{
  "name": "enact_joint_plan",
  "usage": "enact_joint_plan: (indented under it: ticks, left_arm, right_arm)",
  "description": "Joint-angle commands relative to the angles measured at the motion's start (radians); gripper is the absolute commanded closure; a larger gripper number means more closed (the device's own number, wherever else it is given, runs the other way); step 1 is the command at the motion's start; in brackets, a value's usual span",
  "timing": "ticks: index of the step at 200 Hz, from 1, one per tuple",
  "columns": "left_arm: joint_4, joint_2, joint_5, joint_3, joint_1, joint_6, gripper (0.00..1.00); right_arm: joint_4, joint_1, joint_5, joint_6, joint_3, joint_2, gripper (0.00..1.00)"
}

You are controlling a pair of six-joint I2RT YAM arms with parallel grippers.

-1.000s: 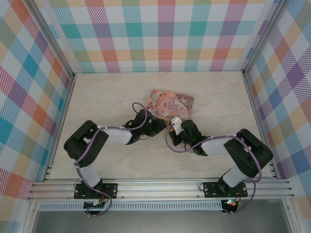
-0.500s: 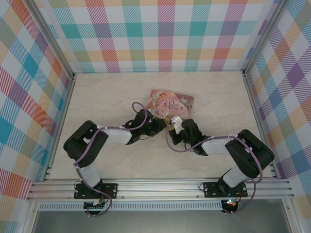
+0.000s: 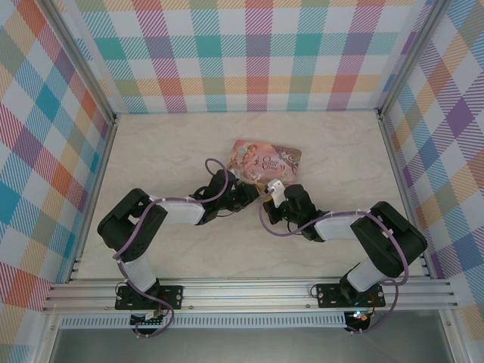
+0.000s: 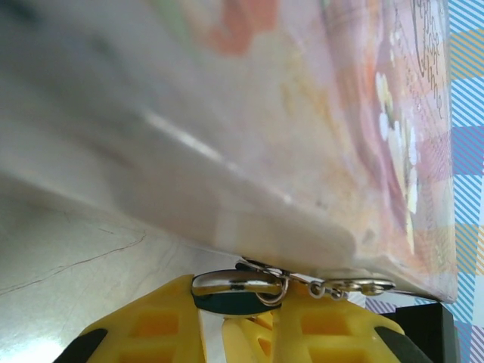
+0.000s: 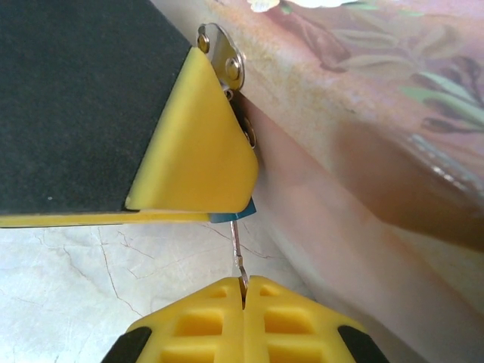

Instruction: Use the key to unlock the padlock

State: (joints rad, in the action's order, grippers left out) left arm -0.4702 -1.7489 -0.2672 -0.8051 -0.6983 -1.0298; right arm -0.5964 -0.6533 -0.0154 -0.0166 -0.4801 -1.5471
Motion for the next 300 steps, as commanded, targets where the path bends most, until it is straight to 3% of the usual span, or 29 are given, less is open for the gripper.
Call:
enact_joint_plan:
  ticks: [1, 300]
  left_arm:
    - [-0.017, 0.041, -0.044, 0.001, -0.015, -0.025, 0.85]
    - [0.047, 0.070, -0.102, 0.010, -0.015, -0.001, 0.85]
  right_arm:
    - [-0.081, 0.018, -0.030, -0.014, -0.021, 0.027, 0.97]
    - [-0.151, 0.072, -0.181, -0.156, -0.115, 0.002, 0.97]
